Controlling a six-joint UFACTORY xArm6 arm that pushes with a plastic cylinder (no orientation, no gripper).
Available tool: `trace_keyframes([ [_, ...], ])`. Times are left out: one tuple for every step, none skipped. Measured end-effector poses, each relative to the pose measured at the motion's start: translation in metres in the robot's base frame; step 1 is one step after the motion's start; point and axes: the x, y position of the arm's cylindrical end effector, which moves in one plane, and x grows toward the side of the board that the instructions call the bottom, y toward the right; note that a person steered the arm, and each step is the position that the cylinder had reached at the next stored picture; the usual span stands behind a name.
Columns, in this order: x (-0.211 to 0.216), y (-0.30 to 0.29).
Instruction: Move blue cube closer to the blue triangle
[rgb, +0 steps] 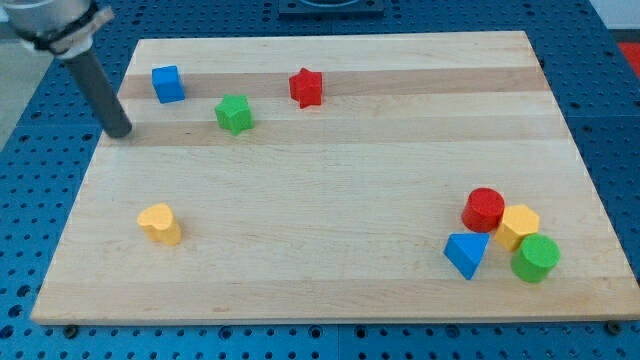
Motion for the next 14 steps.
trace_keyframes([
  [-0.061, 0.000],
  [-0.063, 0.000],
  [-0.065, 0.002],
  [-0.071, 0.033],
  [-0.075, 0.062],
  [-0.075, 0.067],
  [-0.068, 0.067],
  [-0.055, 0.067],
  [-0.055, 0.067],
  [-0.046, 0.080],
  [-0.045, 0.094],
  [-0.035, 0.113],
  [-0.022, 0.138],
  [-0.015, 0.156],
])
